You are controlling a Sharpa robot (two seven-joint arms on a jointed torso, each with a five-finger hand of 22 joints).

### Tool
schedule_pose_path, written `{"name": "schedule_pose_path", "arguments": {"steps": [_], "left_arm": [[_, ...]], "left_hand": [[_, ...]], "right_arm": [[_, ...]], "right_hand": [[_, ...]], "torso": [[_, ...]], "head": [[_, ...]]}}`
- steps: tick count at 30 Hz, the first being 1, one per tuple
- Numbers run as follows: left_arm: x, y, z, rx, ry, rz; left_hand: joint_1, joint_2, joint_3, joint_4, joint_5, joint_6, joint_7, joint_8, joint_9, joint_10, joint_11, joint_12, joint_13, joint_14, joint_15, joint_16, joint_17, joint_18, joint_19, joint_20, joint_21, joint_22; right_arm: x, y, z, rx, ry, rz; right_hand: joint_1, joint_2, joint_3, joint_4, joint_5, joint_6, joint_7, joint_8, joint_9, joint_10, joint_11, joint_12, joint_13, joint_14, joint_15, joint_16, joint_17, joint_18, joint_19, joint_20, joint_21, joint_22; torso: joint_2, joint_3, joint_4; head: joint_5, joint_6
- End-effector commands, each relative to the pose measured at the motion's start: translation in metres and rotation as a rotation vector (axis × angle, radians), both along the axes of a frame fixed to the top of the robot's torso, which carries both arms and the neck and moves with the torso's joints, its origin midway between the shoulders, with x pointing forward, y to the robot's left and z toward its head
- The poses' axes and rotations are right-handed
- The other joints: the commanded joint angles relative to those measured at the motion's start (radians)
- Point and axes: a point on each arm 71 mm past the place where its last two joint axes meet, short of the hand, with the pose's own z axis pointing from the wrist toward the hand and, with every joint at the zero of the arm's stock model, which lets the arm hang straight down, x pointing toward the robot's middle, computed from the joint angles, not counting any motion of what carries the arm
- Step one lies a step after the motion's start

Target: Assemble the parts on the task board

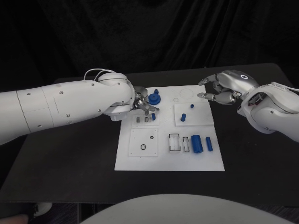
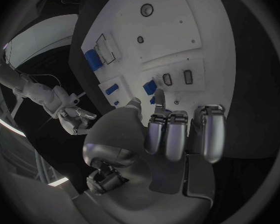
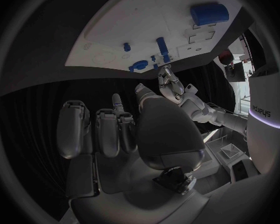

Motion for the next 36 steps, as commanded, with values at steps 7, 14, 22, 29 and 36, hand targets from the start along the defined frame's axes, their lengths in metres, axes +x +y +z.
{"name": "schedule_pose_path", "arguments": {"steps": [7, 14, 22, 29, 36], "left_arm": [[0.0021, -0.0084, -0.0028, 0.001, 0.01, -0.024], [0.0033, -0.0061, -0.005, 0.013, 0.016, -0.013], [0.0024, -0.0076, -0.0057, 0.014, 0.019, -0.018], [0.0016, -0.0091, -0.007, 0.016, 0.026, -0.026], [0.0012, -0.0101, -0.0095, 0.02, 0.036, -0.033]], "left_hand": [[0.017, 0.004, 0.007, -0.012, 0.01, 0.008, -0.001, -0.031, 0.014, 0.102, -0.009, 0.003, 0.262, 0.104, -0.008, 0.006, 0.263, -0.019, 0.009, -0.005, 0.0, 0.097], [0.027, 0.006, 0.016, -0.021, 0.016, 0.017, -0.003, -0.04, 0.024, 0.102, -0.01, 0.003, 0.262, 0.104, -0.009, 0.006, 0.263, -0.02, 0.011, -0.006, 0.0, 0.098], [0.03, 0.006, 0.02, -0.025, 0.019, 0.024, -0.004, -0.041, 0.03, 0.102, -0.012, 0.003, 0.262, 0.104, -0.01, 0.006, 0.263, -0.019, 0.011, -0.007, -0.001, 0.097], [0.037, 0.008, 0.027, -0.032, 0.026, 0.027, -0.007, -0.045, 0.04, 0.102, -0.014, 0.003, 0.262, 0.104, -0.012, 0.006, 0.263, -0.019, 0.012, -0.008, -0.002, 0.097], [0.052, 0.007, 0.043, -0.047, 0.048, 0.027, -0.008, -0.063, 0.053, 0.102, -0.016, 0.003, 0.262, 0.104, -0.014, 0.006, 0.263, -0.019, 0.012, -0.011, -0.004, 0.097]], "right_arm": [[0.0003, 0.0005, -0.0017, -0.006, 0.014, -0.014], [-0.0001, -0.0001, -0.0016, -0.006, 0.015, -0.015], [0.0002, 0.0006, -0.0017, -0.006, 0.015, -0.015], [0.0005, 0.0008, -0.0018, -0.007, 0.015, -0.015], [0.0008, 0.0021, -0.0017, -0.005, 0.013, -0.012]], "right_hand": [[-0.001, 0.005, -0.004, -0.001, 0.007, 0.007, -0.001, 0.005, -0.002, 0.104, 0.007, 0.003, 0.263, 0.082, 0.007, -0.006, 0.168, -0.005, 0.026, 0.008, -0.006, 0.195], [-0.002, 0.005, -0.004, -0.001, 0.008, 0.008, -0.001, 0.005, -0.002, 0.104, 0.007, 0.003, 0.263, 0.082, 0.007, -0.006, 0.168, -0.005, 0.026, 0.008, -0.007, 0.195], [-0.002, 0.005, -0.004, -0.001, 0.008, 0.008, -0.001, 0.005, -0.002, 0.104, 0.007, 0.003, 0.263, 0.082, 0.007, -0.006, 0.168, -0.005, 0.026, 0.008, -0.007, 0.195], [-0.002, 0.005, -0.004, -0.001, 0.008, 0.008, -0.001, 0.005, -0.002, 0.104, 0.007, 0.003, 0.263, 0.082, 0.007, -0.006, 0.168, -0.005, 0.026, 0.008, -0.007, 0.195], [-0.003, 0.005, -0.005, -0.001, 0.011, 0.014, 0.0, 0.007, -0.003, 0.104, 0.008, 0.003, 0.263, 0.082, 0.008, -0.006, 0.168, -0.005, 0.025, 0.009, -0.009, 0.194]], "torso": [[0.001, -0.0038, -0.002], [0.001, -0.0055, -0.0029], [0.0, -0.0068, -0.0043], [-0.001, -0.0079, -0.0022], [0.0, -0.0082, -0.0032]], "head": [[-0.001, 0.0], [0.001, 0.0], [0.0, 0.0], [-0.01, 0.0], [-0.011, 0.0]]}}
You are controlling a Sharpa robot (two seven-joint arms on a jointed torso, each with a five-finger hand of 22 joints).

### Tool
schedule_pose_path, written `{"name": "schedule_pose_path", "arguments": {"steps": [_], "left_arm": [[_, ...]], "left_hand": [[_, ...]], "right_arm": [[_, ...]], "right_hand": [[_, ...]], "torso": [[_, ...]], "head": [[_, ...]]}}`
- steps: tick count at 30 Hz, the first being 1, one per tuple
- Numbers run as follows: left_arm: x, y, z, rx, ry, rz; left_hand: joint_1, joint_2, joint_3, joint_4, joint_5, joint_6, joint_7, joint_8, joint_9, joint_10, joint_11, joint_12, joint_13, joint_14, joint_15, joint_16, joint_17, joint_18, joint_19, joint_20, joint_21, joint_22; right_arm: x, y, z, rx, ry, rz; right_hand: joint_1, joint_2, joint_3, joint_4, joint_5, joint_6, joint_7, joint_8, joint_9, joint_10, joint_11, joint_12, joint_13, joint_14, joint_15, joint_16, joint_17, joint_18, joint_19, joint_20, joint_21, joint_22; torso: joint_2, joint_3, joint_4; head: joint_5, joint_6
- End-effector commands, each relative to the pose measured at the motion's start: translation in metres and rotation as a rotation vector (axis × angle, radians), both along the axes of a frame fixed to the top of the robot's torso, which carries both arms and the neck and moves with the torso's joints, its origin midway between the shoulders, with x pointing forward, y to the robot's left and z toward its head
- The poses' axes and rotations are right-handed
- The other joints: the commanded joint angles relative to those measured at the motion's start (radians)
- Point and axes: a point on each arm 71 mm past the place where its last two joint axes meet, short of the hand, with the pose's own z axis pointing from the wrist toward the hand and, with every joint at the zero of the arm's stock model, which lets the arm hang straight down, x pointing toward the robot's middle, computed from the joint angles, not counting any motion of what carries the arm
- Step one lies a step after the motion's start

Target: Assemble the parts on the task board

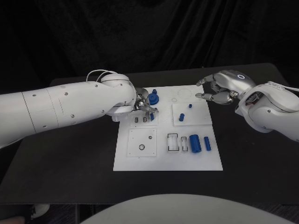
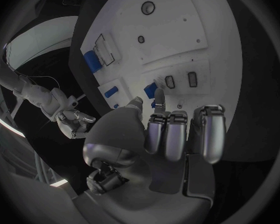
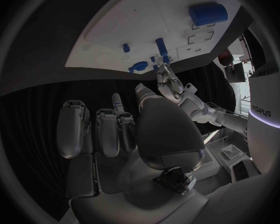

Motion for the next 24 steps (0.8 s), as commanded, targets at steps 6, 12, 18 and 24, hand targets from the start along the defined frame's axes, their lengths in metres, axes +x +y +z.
{"name": "schedule_pose_path", "arguments": {"steps": [6, 12, 18, 24], "left_arm": [[-0.003, -0.0045, -0.0056, 0.003, 0.026, -0.029], [-0.0038, -0.0053, -0.0087, 0.001, 0.032, -0.032], [-0.0033, -0.0048, -0.01, -0.002, 0.033, -0.031], [-0.003, -0.0048, -0.0105, -0.004, 0.035, -0.034]], "left_hand": [[0.011, 0.0, 0.005, -0.009, 0.012, 0.009, -0.003, -0.01, 0.004, 0.106, -0.006, 0.003, 0.262, 0.104, -0.007, 0.006, 0.263, -0.019, 0.005, -0.004, -0.005, 0.096], [0.018, 0.0, 0.016, -0.017, 0.025, 0.013, -0.004, -0.021, 0.01, 0.106, -0.007, 0.003, 0.262, 0.104, -0.008, 0.006, 0.263, -0.019, 0.004, -0.005, -0.007, 0.095], [0.033, 0.001, 0.04, -0.032, 0.044, 0.016, -0.007, -0.037, 0.019, 0.106, -0.008, 0.003, 0.262, 0.104, -0.01, 0.006, 0.263, -0.018, 0.003, -0.007, -0.01, 0.094], [0.043, -0.008, 0.088, -0.048, 0.108, 0.023, -0.008, -0.066, 0.036, 0.106, -0.01, 0.003, 0.262, 0.104, -0.012, 0.006, 0.263, -0.017, 0.001, -0.009, -0.015, 0.093]], "right_arm": [[0.0004, -0.0002, -0.0009, -0.001, 0.004, -0.014], [0.0003, -0.0004, -0.0009, -0.001, 0.004, -0.015], [0.0004, -0.0009, -0.0009, -0.002, 0.005, -0.017], [0.0006, -0.0009, -0.0012, -0.004, 0.008, -0.02]], "right_hand": [[-0.003, 0.005, -0.005, -0.001, 0.003, 0.006, 0.0, 0.007, -0.001, 0.104, 0.009, 0.003, 0.263, 0.082, 0.008, -0.006, 0.168, -0.005, 0.025, 0.009, -0.005, 0.194], [-0.003, 0.006, -0.005, -0.001, 0.004, 0.009, 0.0, 0.008, -0.001, 0.104, 0.009, 0.003, 0.263, 0.082, 0.008, -0.006, 0.167, -0.004, 0.025, 0.009, -0.006, 0.194], [-0.003, 0.006, -0.005, -0.001, 0.005, 0.011, 0.001, 0.008, -0.001, 0.104, 0.009, 0.003, 0.263, 0.082, 0.008, -0.007, 0.167, -0.004, 0.025, 0.009, -0.007, 0.194], [0.005, 0.01, -0.001, -0.008, 0.013, 0.016, 0.003, 0.007, -0.004, 0.104, 0.011, 0.003, 0.263, 0.081, 0.01, -0.008, 0.165, -0.004, 0.024, 0.01, -0.01, 0.194]], "torso": [[0.0, -0.0003, -0.0006], [0.0, -0.0011, -0.0003], [0.001, -0.0019, -0.0001], [0.001, -0.0021, -0.0007]], "head": [[-0.004, 0.0], [-0.006, 0.0], [-0.009, 0.0], [-0.01, 0.0]]}}
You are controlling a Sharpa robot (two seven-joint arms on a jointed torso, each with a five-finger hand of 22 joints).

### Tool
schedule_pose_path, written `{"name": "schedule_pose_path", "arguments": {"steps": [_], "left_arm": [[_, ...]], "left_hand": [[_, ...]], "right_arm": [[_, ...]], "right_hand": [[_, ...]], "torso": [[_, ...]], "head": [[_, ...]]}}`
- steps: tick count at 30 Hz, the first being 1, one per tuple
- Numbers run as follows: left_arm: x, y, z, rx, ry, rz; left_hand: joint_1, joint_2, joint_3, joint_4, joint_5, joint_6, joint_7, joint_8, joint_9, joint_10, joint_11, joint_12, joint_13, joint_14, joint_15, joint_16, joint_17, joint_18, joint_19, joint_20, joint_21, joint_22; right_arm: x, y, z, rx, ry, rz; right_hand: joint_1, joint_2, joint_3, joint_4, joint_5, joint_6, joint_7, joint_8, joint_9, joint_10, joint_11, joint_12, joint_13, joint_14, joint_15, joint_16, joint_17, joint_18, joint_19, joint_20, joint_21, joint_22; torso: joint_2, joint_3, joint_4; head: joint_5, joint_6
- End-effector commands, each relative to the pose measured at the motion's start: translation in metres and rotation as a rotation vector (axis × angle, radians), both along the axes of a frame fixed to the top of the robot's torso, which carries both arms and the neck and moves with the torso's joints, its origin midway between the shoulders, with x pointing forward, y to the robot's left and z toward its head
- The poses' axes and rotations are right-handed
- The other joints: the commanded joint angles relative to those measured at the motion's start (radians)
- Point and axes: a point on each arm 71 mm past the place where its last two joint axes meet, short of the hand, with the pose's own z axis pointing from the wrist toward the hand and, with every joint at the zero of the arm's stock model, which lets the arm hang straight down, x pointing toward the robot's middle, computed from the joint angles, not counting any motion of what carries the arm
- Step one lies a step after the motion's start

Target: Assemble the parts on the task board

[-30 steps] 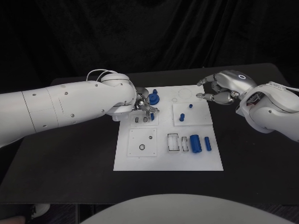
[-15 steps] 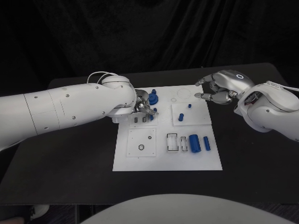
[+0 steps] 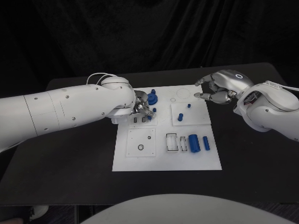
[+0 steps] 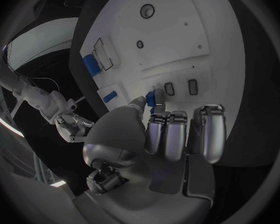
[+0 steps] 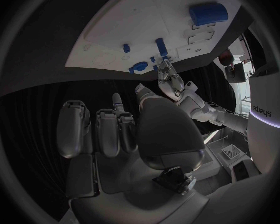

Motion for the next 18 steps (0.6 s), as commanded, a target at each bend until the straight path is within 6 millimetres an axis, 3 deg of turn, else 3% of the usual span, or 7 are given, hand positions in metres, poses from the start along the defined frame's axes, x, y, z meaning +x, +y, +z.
{"name": "schedule_pose_path", "arguments": {"steps": [1, 9, 18], "left_arm": [[-0.0014, -0.0033, -0.0008, -0.013, 0.009, -0.025], [-0.0006, -0.0041, -0.0013, -0.015, 0.012, -0.032], [-0.0001, -0.0015, -0.0011, -0.026, 0.006, -0.029]], "left_hand": [[0.011, -0.004, 0.024, -0.009, 0.022, 0.01, -0.001, -0.013, 0.007, 0.104, -0.009, 0.003, 0.262, 0.107, -0.008, 0.006, 0.263, -0.017, -0.001, -0.007, -0.005, 0.093], [0.018, -0.023, 0.085, -0.026, 0.048, 0.017, -0.002, -0.035, 0.025, 0.104, -0.01, 0.003, 0.262, 0.107, -0.009, 0.006, 0.263, -0.016, -0.003, -0.008, -0.01, 0.092], [0.01, -0.067, 0.209, -0.056, 0.096, 0.035, -0.004, -0.062, 0.059, 0.104, -0.012, 0.003, 0.262, 0.107, -0.011, 0.006, 0.263, -0.016, -0.002, -0.01, -0.014, 0.095]], "right_arm": [[0.0004, -0.0011, -0.0011, -0.003, 0.007, -0.018], [0.0006, -0.0014, -0.0013, -0.005, 0.009, -0.021], [0.001, -0.0019, -0.0016, -0.006, 0.011, -0.024]], "right_hand": [[0.01, 0.01, 0.001, -0.011, 0.018, 0.008, 0.0, 0.001, -0.004, 0.107, 0.008, 0.003, 0.263, 0.081, 0.01, -0.005, 0.165, -0.003, 0.028, 0.008, -0.007, 0.194], [0.018, 0.011, 0.005, -0.018, 0.048, 0.013, 0.001, -0.003, -0.011, 0.107, 0.009, 0.003, 0.263, 0.081, 0.011, -0.005, 0.164, -0.003, 0.027, 0.009, -0.011, 0.193], [0.028, 0.012, 0.011, -0.026, 0.074, 0.018, 0.002, -0.006, -0.016, 0.107, 0.01, 0.003, 0.263, 0.081, 0.012, -0.006, 0.162, -0.002, 0.026, 0.01, -0.015, 0.193]], "torso": [[0.0, 0.0002, -0.0004], [-0.001, 0.0001, 0.0008], [0.0, -0.0006, 0.0003]], "head": [[-0.001, 0.0], [-0.004, 0.0], [-0.009, 0.0]]}}
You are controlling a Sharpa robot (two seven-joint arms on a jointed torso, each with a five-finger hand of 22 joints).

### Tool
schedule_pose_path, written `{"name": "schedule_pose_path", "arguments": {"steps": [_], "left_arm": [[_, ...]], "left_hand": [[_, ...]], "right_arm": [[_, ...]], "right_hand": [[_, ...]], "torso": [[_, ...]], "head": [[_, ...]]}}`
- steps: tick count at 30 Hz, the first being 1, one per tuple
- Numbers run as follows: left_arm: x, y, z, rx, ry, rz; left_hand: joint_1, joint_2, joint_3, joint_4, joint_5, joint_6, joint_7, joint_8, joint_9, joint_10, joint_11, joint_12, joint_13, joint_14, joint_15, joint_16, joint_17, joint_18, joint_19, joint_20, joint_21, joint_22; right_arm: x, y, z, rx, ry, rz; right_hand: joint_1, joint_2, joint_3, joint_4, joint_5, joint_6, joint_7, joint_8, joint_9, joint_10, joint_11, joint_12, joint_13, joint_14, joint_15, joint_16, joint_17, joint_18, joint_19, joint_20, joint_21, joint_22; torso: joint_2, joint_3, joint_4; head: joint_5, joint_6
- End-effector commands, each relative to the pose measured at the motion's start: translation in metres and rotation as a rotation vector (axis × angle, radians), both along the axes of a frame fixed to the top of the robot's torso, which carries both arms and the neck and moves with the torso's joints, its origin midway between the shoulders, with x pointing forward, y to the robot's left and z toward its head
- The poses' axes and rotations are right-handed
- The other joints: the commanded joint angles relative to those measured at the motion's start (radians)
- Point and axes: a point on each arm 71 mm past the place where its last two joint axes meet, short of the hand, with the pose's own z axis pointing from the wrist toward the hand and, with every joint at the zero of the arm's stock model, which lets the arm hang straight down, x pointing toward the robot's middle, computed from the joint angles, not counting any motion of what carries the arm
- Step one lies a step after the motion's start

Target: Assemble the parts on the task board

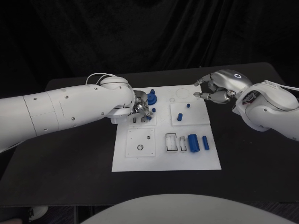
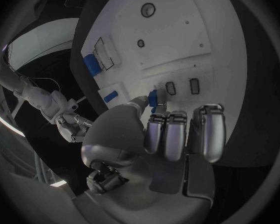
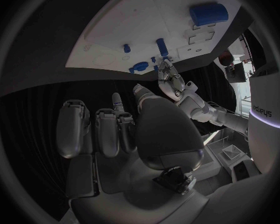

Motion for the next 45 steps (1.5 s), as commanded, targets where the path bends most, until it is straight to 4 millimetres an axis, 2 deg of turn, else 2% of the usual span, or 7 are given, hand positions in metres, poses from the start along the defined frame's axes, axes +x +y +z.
{"name": "schedule_pose_path", "arguments": {"steps": [1, 4, 12, 26, 29, 32, 45], "left_arm": [[-0.001, 0.0, -0.001, -0.018, 0.004, -0.017], [-0.002, 0.003, 0.0, -0.024, -0.002, -0.008], [-0.003, 0.013, 0.001, -0.036, -0.016, 0.017], [-0.004, 0.022, 0.0, -0.022, -0.01, 0.034], [-0.003, 0.023, 0.0, -0.019, -0.009, 0.037], [-0.004, 0.024, 0.0, -0.015, -0.007, 0.041], [-0.006, 0.03, -0.002, -0.01, 0.0, 0.05]], "left_hand": [[-0.006, -0.018, 0.038, -0.008, 0.008, 0.01, 0.0, -0.007, 0.013, 0.106, -0.006, 0.003, 0.262, 0.104, -0.008, 0.006, 0.263, -0.016, 0.001, -0.005, -0.006, 0.096], [-0.018, -0.034, 0.079, -0.016, 0.017, 0.016, -0.001, -0.012, 0.029, 0.106, -0.007, 0.003, 0.262, 0.104, -0.009, 0.006, 0.263, -0.016, 0.001, -0.005, -0.008, 0.097], [-0.032, -0.048, 0.116, -0.021, 0.019, 0.024, -0.002, -0.016, 0.044, 0.106, -0.008, 0.003, 0.262, 0.104, -0.009, 0.006, 0.263, -0.016, 0.002, -0.006, -0.009, 0.099], [-0.055, -0.055, 0.143, -0.013, 0.01, 0.029, -0.001, -0.023, 0.057, 0.106, -0.008, 0.003, 0.262, 0.104, -0.01, 0.006, 0.263, -0.016, 0.002, -0.006, -0.011, 0.099], [-0.062, -0.057, 0.147, -0.01, 0.006, 0.026, 0.0, -0.027, 0.059, 0.106, -0.007, 0.003, 0.262, 0.104, -0.009, 0.006, 0.263, -0.016, 0.002, -0.006, -0.011, 0.1], [-0.064, -0.057, 0.149, -0.009, 0.004, 0.026, 0.0, -0.028, 0.06, 0.106, -0.007, 0.003, 0.262, 0.104, -0.009, 0.006, 0.263, -0.016, 0.002, -0.006, -0.012, 0.1], [-0.072, -0.058, 0.153, -0.004, -0.004, 0.026, 0.001, -0.032, 0.063, 0.106, -0.006, 0.003, 0.262, 0.104, -0.009, 0.006, 0.263, -0.016, 0.001, -0.006, -0.013, 0.1]], "right_arm": [[0.001, -0.002, -0.001, -0.005, 0.008, -0.02], [0.0, -0.003, -0.002, -0.005, 0.008, -0.022], [0.0, -0.005, -0.003, -0.009, 0.015, -0.029], [0.0, -0.005, -0.006, -0.015, 0.027, -0.03], [0.0, -0.006, -0.007, -0.016, 0.029, -0.031], [0.0, -0.006, -0.007, -0.018, 0.032, -0.032], [0.001, -0.006, -0.008, -0.025, 0.041, -0.034]], "right_hand": [[0.01, 0.001, 0.002, -0.006, 0.01, 0.007, -0.002, -0.006, -0.002, 0.104, 0.006, 0.003, 0.264, 0.081, 0.006, -0.003, 0.162, -0.002, 0.022, 0.006, -0.005, 0.193], [0.012, 0.001, 0.004, -0.008, 0.018, 0.009, -0.001, -0.007, -0.004, 0.104, 0.007, 0.003, 0.264, 0.081, 0.006, -0.005, 0.161, -0.002, 0.022, 0.006, -0.006, 0.192], [0.015, 0.001, 0.007, -0.01, 0.03, 0.012, -0.001, -0.008, -0.006, 0.104, 0.007, 0.003, 0.264, 0.08, 0.006, -0.006, 0.159, -0.001, 0.021, 0.007, -0.01, 0.192], [0.017, 0.003, 0.011, -0.012, 0.043, 0.014, 0.0, -0.01, -0.009, 0.104, 0.008, 0.003, 0.264, 0.08, 0.007, -0.009, 0.156, -0.001, 0.02, 0.007, -0.013, 0.191], [0.017, 0.003, 0.011, -0.012, 0.044, 0.014, 0.0, -0.01, -0.009, 0.104, 0.008, 0.003, 0.264, 0.08, 0.007, -0.009, 0.156, 0.0, 0.02, 0.007, -0.014, 0.191], [0.016, 0.004, 0.011, -0.011, 0.045, 0.014, 0.0, -0.01, -0.009, 0.104, 0.008, 0.003, 0.264, 0.08, 0.007, -0.01, 0.155, 0.0, 0.02, 0.007, -0.016, 0.19], [0.014, 0.006, 0.012, -0.009, 0.049, 0.015, 0.001, -0.011, -0.01, 0.104, 0.008, 0.003, 0.264, 0.079, 0.007, -0.013, 0.151, 0.001, 0.018, 0.007, -0.02, 0.189]], "torso": [[0.0, 0.0002, -0.0003], [0.0, -0.0002, 0.0001], [0.0, -0.0006, 0.0001], [-0.001, -0.0016, 0.0011], [-0.004, 0.0014, 0.0005], [-0.005, 0.001, 0.0029], [-0.003, 0.0015, 0.0]], "head": [[-0.001, 0.0], [-0.003, 0.0], [0.001, 0.0], [0.009, 0.0], [0.012, 0.0], [0.011, 0.0], [0.016, 0.0]]}}
